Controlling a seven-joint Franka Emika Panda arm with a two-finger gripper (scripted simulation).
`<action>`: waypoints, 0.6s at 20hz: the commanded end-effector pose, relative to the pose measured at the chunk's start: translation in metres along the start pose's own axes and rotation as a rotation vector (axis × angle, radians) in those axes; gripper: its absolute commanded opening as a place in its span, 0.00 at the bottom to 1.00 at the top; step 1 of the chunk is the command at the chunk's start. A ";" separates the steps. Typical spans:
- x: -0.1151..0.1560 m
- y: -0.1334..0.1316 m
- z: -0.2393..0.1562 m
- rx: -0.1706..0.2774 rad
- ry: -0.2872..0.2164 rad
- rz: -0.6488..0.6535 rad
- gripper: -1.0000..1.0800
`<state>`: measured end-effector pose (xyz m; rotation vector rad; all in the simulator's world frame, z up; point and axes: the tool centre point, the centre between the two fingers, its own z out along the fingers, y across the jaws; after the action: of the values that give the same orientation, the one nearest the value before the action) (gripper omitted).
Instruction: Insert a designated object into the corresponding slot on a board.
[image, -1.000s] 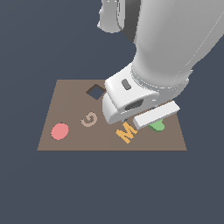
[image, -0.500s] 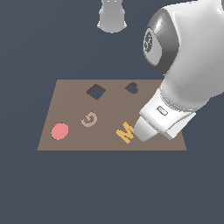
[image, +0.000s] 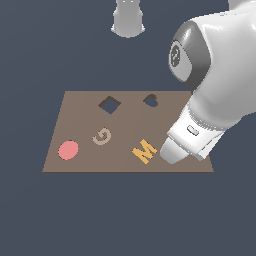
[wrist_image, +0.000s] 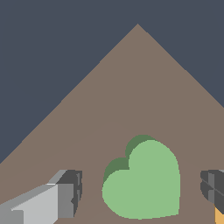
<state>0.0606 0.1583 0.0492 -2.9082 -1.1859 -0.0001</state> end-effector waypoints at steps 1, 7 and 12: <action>0.000 0.000 0.005 0.000 -0.001 -0.001 0.96; 0.000 -0.001 0.019 -0.001 0.000 -0.006 0.96; 0.000 -0.001 0.019 -0.001 0.000 -0.006 0.00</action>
<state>0.0604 0.1581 0.0306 -2.9064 -1.1938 -0.0002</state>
